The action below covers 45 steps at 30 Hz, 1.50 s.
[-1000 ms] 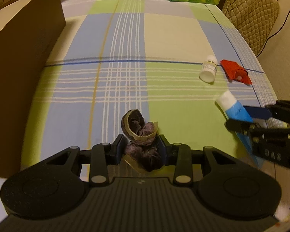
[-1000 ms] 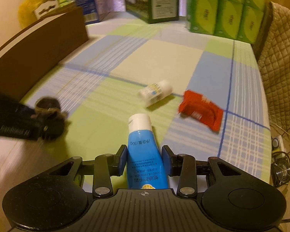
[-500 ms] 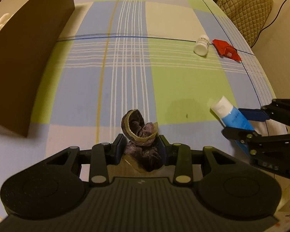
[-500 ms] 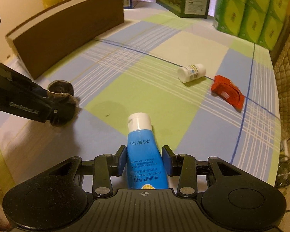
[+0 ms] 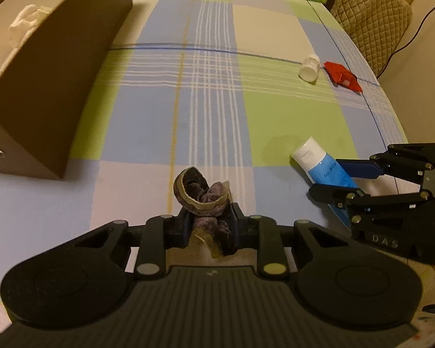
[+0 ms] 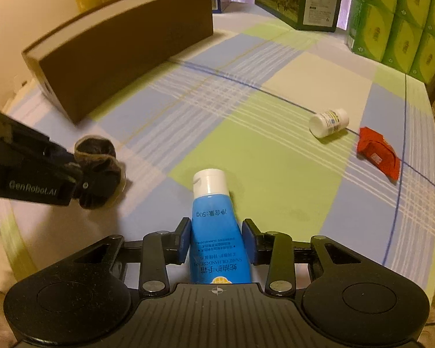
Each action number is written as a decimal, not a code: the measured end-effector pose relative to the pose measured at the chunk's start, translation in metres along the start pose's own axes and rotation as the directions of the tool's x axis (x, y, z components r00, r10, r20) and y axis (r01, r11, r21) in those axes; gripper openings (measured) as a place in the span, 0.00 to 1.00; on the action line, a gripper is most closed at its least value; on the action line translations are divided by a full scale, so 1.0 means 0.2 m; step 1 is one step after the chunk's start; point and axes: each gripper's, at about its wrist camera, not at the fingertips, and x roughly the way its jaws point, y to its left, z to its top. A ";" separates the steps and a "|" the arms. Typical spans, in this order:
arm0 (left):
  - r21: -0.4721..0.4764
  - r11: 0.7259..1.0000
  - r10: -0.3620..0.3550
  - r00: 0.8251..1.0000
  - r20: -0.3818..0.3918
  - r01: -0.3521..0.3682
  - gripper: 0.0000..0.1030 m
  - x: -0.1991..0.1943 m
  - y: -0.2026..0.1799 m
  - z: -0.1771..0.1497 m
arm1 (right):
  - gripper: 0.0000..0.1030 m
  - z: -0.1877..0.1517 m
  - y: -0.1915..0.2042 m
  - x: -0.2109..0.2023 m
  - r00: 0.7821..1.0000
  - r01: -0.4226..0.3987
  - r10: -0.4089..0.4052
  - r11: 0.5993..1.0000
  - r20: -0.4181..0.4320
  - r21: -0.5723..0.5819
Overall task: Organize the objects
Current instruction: 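Carry the scrunchie and blue tube over the shoebox with both tools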
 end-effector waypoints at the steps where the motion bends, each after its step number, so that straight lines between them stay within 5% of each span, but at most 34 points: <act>1: -0.003 1.000 0.000 1.000 0.008 0.000 0.22 -0.02 0.01 0.00 | 0.34 0.01 0.00 -0.01 1.000 -0.008 0.008 1.000 0.008 0.012; 15: 0.007 0.999 -0.045 0.983 0.176 0.045 0.21 -0.37 0.19 0.13 | 0.34 0.28 0.14 -0.19 0.988 -0.096 0.077 0.984 0.132 0.149; 24: -0.014 0.999 -0.038 0.963 0.266 0.043 0.21 -0.57 0.39 0.17 | 0.34 0.48 0.40 -0.24 0.965 -0.195 0.161 0.968 0.207 0.155; 45: -0.049 0.998 0.042 0.933 0.357 -0.026 0.22 -0.79 1.00 0.24 | 0.34 0.99 0.85 -0.08 0.921 -0.294 0.217 0.932 0.324 0.211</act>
